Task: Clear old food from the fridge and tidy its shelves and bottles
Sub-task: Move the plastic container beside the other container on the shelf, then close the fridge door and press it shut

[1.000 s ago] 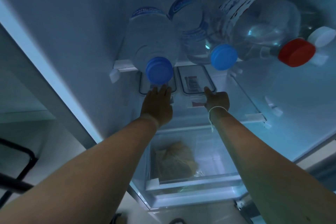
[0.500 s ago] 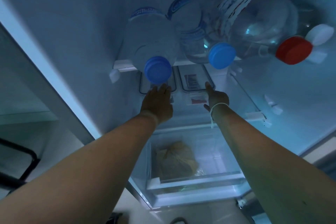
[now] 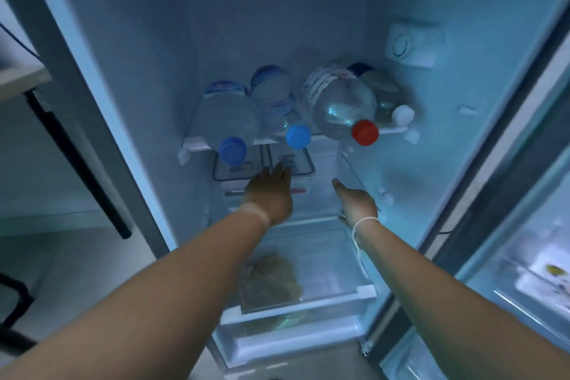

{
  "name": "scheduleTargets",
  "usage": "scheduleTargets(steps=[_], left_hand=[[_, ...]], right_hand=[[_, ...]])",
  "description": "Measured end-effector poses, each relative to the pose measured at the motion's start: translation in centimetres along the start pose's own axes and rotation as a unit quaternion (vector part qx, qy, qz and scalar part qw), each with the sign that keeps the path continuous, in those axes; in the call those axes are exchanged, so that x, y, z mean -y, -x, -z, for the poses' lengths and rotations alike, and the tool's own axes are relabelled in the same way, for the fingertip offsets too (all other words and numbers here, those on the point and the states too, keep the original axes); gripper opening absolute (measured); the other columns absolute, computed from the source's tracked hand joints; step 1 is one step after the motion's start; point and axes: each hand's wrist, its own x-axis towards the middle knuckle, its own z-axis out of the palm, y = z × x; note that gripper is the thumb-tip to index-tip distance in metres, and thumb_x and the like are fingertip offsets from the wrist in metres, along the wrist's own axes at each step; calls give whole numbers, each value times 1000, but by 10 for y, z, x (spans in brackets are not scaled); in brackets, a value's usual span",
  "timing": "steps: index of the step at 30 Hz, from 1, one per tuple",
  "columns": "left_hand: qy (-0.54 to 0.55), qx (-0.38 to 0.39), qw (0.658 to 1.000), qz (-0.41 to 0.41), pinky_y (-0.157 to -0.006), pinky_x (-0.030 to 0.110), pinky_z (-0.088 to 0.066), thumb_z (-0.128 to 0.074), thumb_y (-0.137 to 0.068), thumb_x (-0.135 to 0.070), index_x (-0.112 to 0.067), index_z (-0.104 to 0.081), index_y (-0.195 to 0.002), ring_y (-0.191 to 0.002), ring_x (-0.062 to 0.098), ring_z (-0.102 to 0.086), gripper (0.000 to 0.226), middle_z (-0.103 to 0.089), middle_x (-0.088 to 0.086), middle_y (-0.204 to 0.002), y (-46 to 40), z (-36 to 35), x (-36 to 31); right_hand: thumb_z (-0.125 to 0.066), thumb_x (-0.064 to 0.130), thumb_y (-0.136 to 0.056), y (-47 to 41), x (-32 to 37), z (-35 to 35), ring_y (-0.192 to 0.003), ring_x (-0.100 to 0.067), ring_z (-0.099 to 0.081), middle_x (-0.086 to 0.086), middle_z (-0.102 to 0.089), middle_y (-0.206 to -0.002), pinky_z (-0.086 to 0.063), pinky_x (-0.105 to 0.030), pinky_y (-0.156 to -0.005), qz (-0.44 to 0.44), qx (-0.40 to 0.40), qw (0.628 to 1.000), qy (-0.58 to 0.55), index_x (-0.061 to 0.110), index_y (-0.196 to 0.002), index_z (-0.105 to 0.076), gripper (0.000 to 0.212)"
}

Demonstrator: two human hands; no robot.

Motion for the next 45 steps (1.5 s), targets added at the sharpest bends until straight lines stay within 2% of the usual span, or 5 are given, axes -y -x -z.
scheduleTargets(steps=[5, 9, 16, 25, 45], left_hand=[[-21, -35, 999, -29, -112, 41, -31, -41, -93, -19, -9, -22, -147, -139, 34, -31, 58, -19, 11, -158, 37, 42, -34], [-3, -48, 998, -36, -105, 47, -38, -45, -92, -20, -9, -23, -146, -136, 35, -36, 59, -25, 11, -154, 70, 75, -55], [-5, -62, 995, -84, -105, 45, -41, -39, -90, -13, -8, -35, -139, -131, 32, -41, 49, -38, 11, -146, 132, 109, -95], [10, -127, 979, -158, -112, 43, -33, -31, -96, -14, -10, -25, -147, -142, 29, -30, 53, -25, 8, -157, 188, 165, -155], [40, -133, 916, -377, -115, 39, -28, -28, -100, -30, -17, -25, -149, -142, 24, -31, 51, -28, 5, -157, 254, 185, -315]], right_hand=[[-60, 34, -85, 51, 21, 63, -80, -27, -46, -11, -49, -84, -48, -51, -98, 30, -12, 999, -19, -13, -98, -63, 49], [-60, 32, -86, 97, 35, 106, -82, -26, -49, -9, -52, -87, -48, -44, -97, 57, 2, 998, -1, 10, -71, -62, 27], [-61, 31, -85, 176, 48, 172, -76, -25, -42, -14, -42, -81, -51, -47, -92, 122, -17, 990, 69, -17, -104, -59, 51], [-60, 31, -86, 250, 59, 238, -91, -19, -54, -12, -67, -112, -45, -33, -94, 212, -49, 966, 139, 5, -109, -65, 35], [-52, 34, -91, 350, 75, 417, -129, -21, -47, -2, -51, -140, -38, -34, -105, 266, -273, 854, 354, 17, -129, -53, 42]])
